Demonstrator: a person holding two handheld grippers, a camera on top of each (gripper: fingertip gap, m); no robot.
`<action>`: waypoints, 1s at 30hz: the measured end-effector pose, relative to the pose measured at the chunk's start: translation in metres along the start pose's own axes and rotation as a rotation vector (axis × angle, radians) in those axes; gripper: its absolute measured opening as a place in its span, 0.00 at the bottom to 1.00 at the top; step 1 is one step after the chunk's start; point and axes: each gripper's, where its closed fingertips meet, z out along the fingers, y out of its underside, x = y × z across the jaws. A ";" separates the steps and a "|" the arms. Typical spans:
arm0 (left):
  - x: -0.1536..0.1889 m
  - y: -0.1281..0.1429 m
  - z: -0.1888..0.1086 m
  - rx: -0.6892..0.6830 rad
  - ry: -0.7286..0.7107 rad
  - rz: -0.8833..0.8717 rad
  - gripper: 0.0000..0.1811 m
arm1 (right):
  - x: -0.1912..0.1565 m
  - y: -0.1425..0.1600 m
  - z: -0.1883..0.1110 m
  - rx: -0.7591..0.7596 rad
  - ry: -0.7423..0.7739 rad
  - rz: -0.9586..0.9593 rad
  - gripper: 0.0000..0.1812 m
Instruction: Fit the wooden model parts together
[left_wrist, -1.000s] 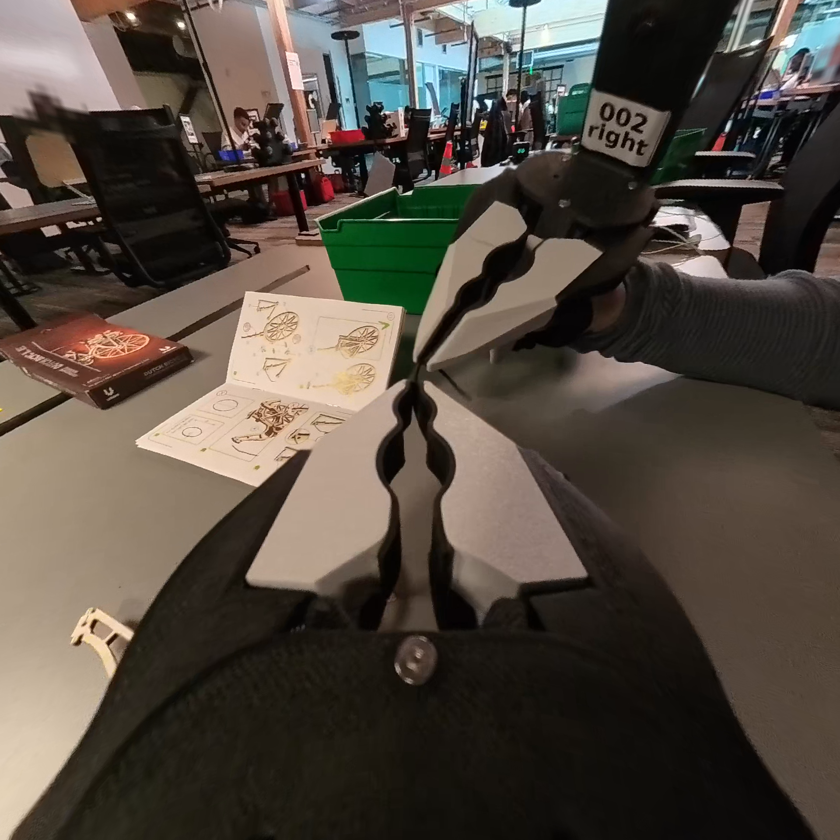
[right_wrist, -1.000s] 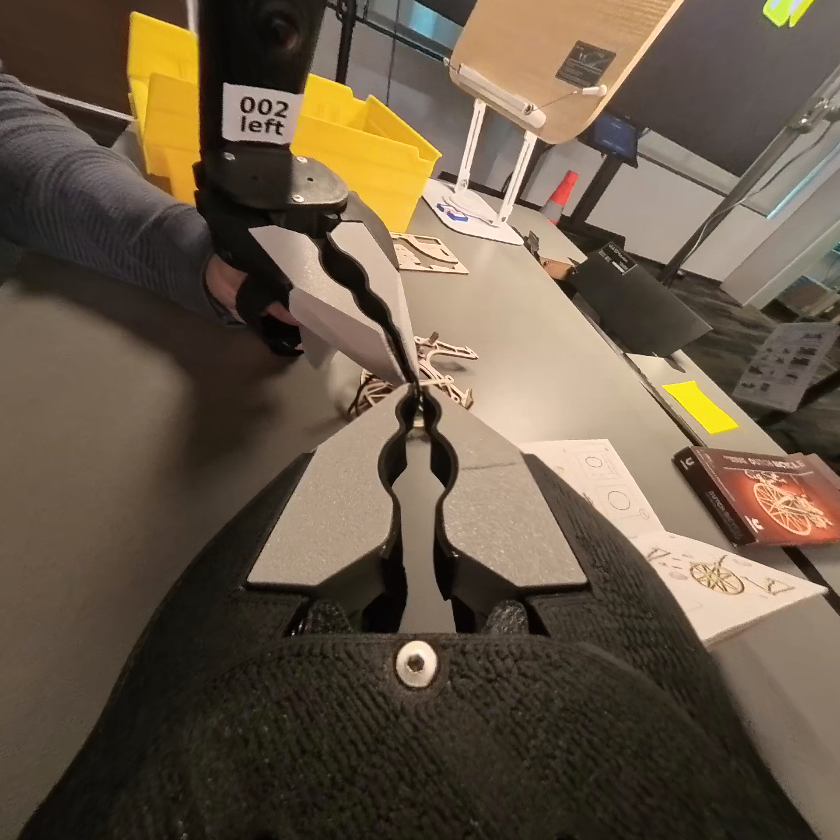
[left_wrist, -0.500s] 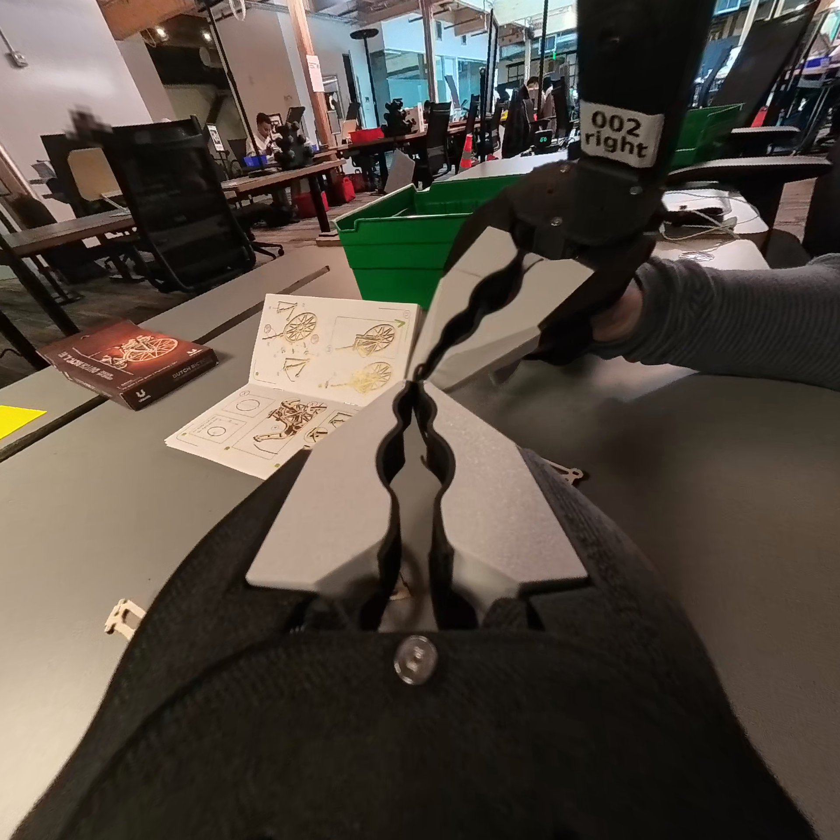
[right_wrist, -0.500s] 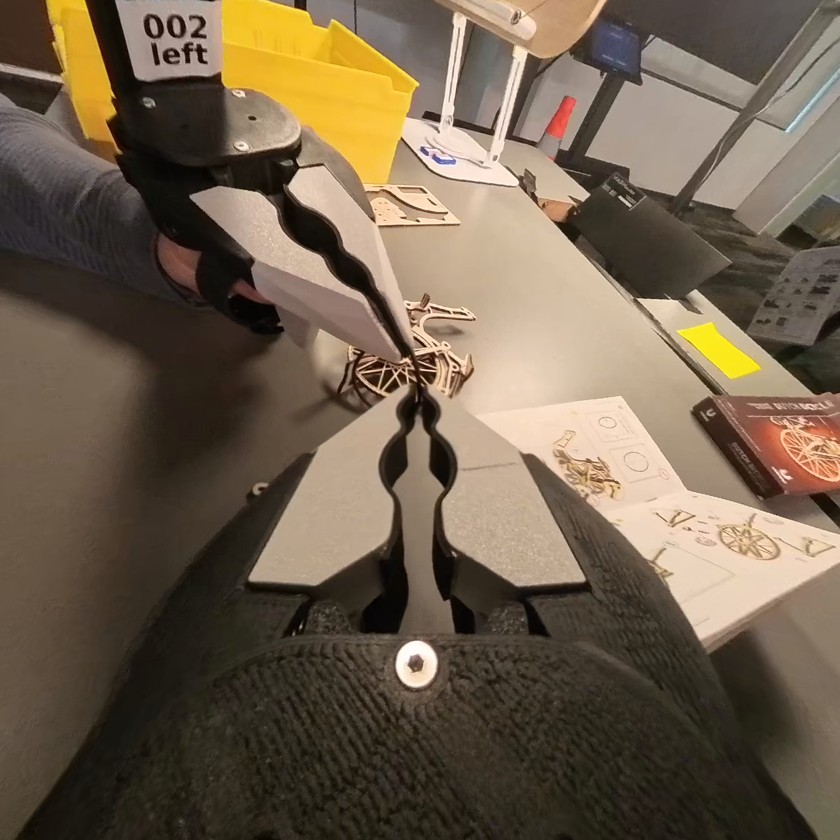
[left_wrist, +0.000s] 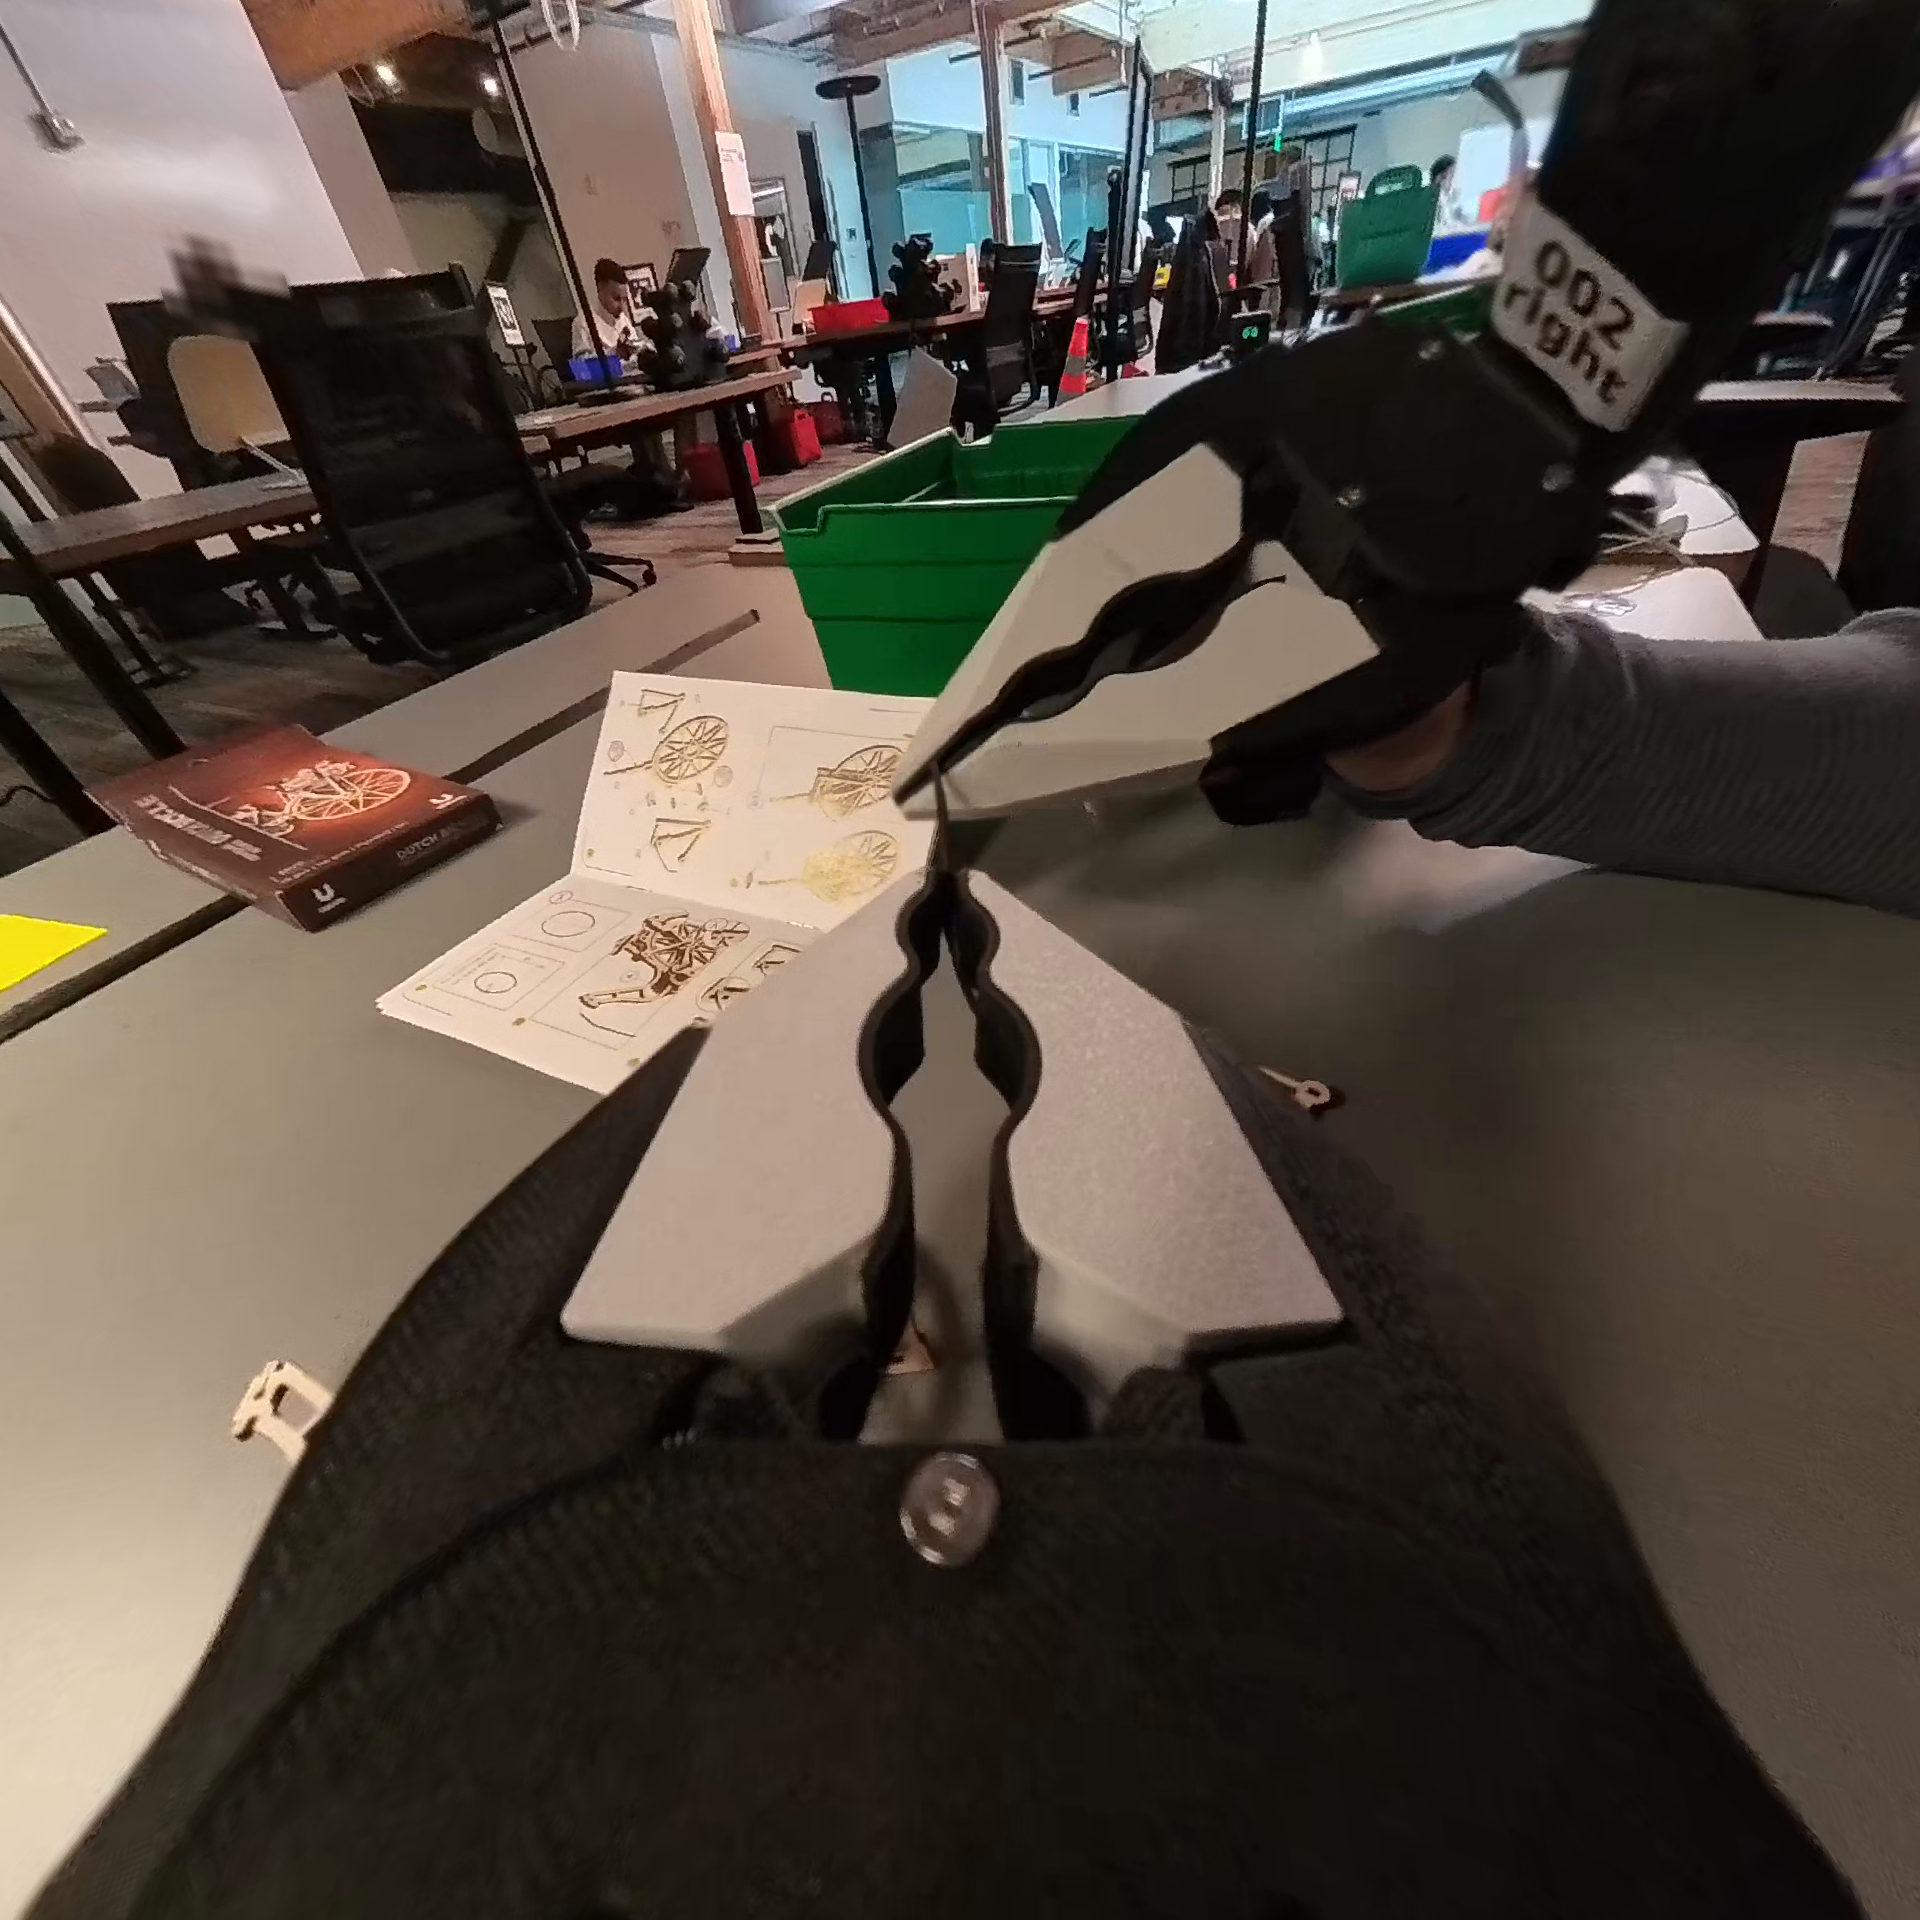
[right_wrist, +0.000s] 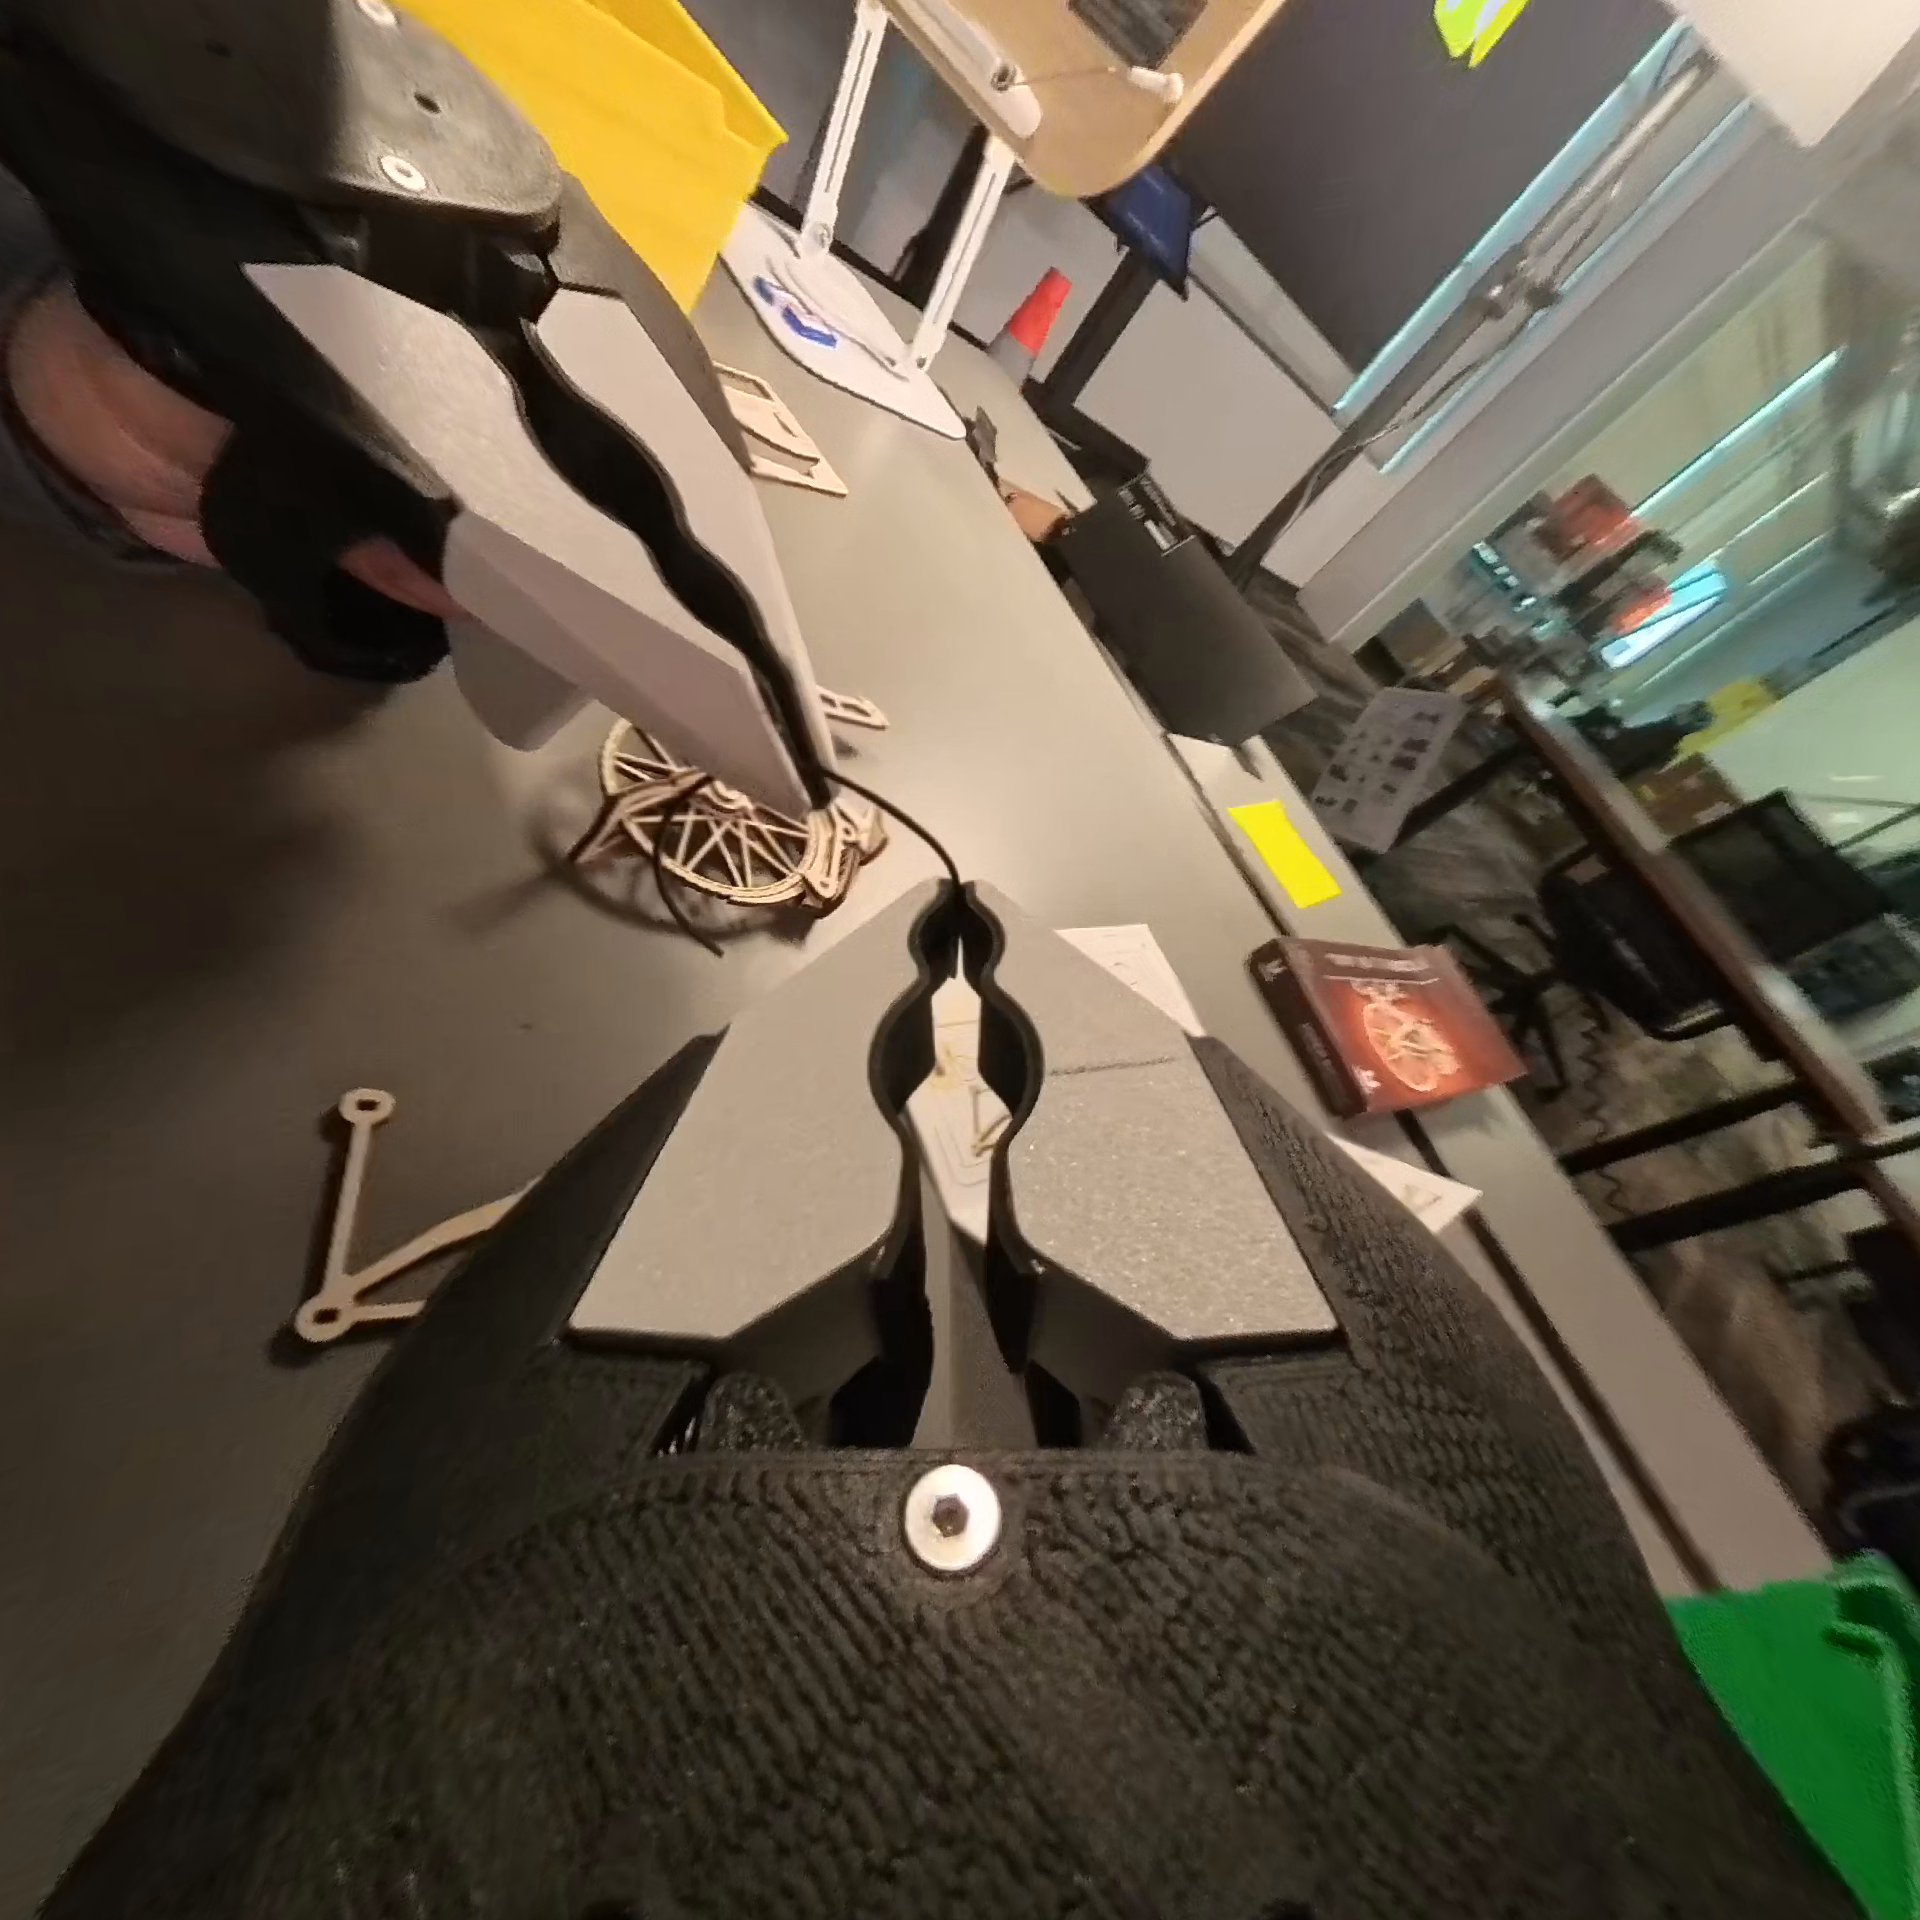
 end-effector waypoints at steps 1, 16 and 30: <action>-0.001 0.000 0.000 0.003 -0.007 -0.008 0.02 | 0.001 -0.002 -0.001 0.000 0.022 -0.036 0.00; 0.005 -0.018 -0.003 0.098 -0.020 -0.030 0.04 | -0.012 -0.023 0.001 -0.013 0.176 -0.422 0.00; 0.001 -0.023 -0.004 0.110 -0.028 -0.065 0.00 | -0.011 -0.028 -0.005 0.049 0.116 -0.346 0.05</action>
